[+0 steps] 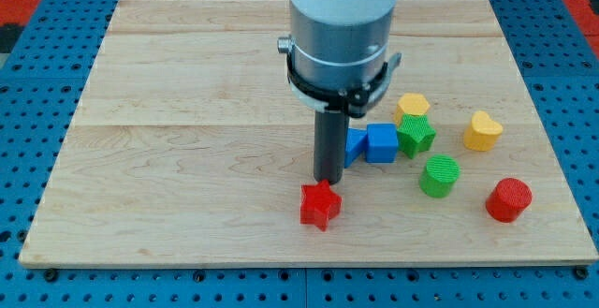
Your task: Move the blue triangle to the top left corner of the board
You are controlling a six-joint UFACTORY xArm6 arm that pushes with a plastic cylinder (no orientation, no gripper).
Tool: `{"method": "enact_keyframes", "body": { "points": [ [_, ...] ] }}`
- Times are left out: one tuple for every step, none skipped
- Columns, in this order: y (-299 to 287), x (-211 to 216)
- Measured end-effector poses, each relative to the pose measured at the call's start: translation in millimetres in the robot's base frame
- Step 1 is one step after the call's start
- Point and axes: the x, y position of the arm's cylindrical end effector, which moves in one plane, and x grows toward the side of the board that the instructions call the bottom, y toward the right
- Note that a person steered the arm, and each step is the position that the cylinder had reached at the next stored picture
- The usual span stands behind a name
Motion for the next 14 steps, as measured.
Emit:
{"method": "enact_keyframes", "body": {
  "points": [
    [21.7,-0.5],
    [11.9,-38.9],
    [-47.2,-89.7],
    [-80.7,-105.5],
    [-80.7,-71.9],
    [-73.0,-30.3],
    [-39.0,-14.0],
    [-6.3,-9.8],
    [16.4,-15.2],
    [31.4,-39.7],
    [7.0,-79.0],
    [-39.9,-111.4],
    [-53.9,-107.3],
    [-59.5,-120.8]
  ]
}}
